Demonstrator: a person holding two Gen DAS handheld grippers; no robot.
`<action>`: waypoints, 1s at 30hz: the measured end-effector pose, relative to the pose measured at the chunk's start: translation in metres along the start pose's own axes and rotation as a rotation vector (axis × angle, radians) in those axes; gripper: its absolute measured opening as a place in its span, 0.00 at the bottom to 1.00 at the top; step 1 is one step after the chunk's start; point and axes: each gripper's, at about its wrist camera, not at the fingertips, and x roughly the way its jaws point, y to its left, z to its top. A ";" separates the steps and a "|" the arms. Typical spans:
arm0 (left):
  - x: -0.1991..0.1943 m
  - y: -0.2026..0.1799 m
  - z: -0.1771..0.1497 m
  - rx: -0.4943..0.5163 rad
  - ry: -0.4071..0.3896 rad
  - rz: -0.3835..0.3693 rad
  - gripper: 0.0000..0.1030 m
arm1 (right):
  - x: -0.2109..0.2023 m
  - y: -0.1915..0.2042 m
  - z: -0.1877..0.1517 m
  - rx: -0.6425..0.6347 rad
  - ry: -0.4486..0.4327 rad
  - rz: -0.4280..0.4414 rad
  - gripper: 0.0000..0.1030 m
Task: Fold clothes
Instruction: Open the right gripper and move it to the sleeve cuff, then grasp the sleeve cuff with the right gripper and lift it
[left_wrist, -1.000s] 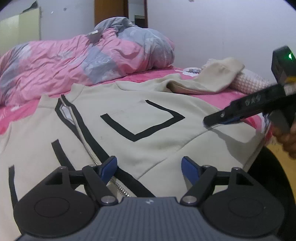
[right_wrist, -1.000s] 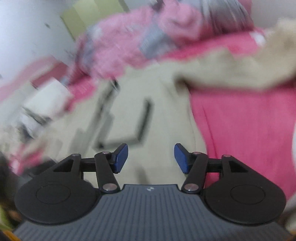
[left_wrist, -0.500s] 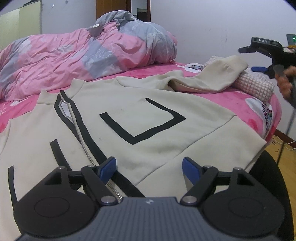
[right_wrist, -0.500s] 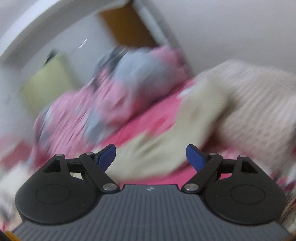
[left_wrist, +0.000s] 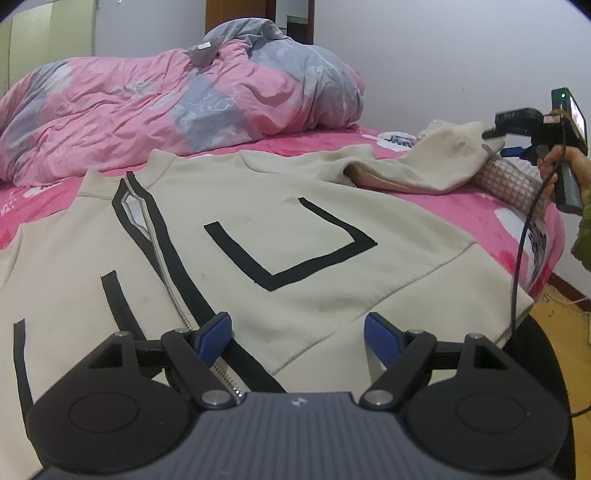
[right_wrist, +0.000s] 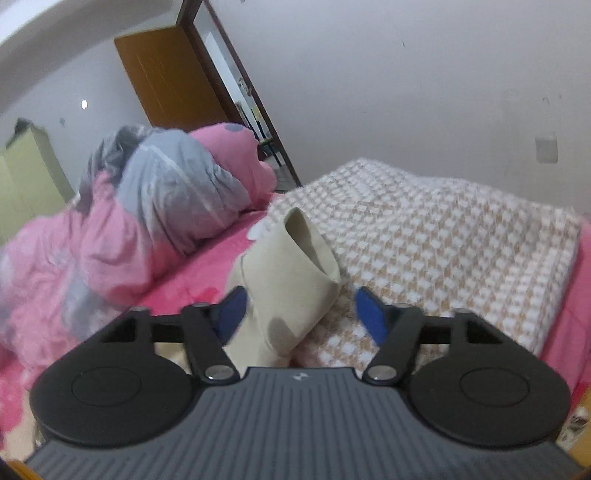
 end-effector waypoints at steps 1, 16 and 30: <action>0.000 0.001 0.000 -0.006 -0.003 -0.002 0.78 | 0.002 0.002 0.001 -0.014 0.009 -0.004 0.40; 0.010 0.045 0.012 -0.147 -0.053 0.023 0.77 | -0.030 0.070 0.024 -0.166 -0.050 0.090 0.06; 0.020 0.068 -0.004 -0.222 -0.045 -0.016 0.76 | -0.075 0.242 -0.002 -0.395 0.004 0.490 0.06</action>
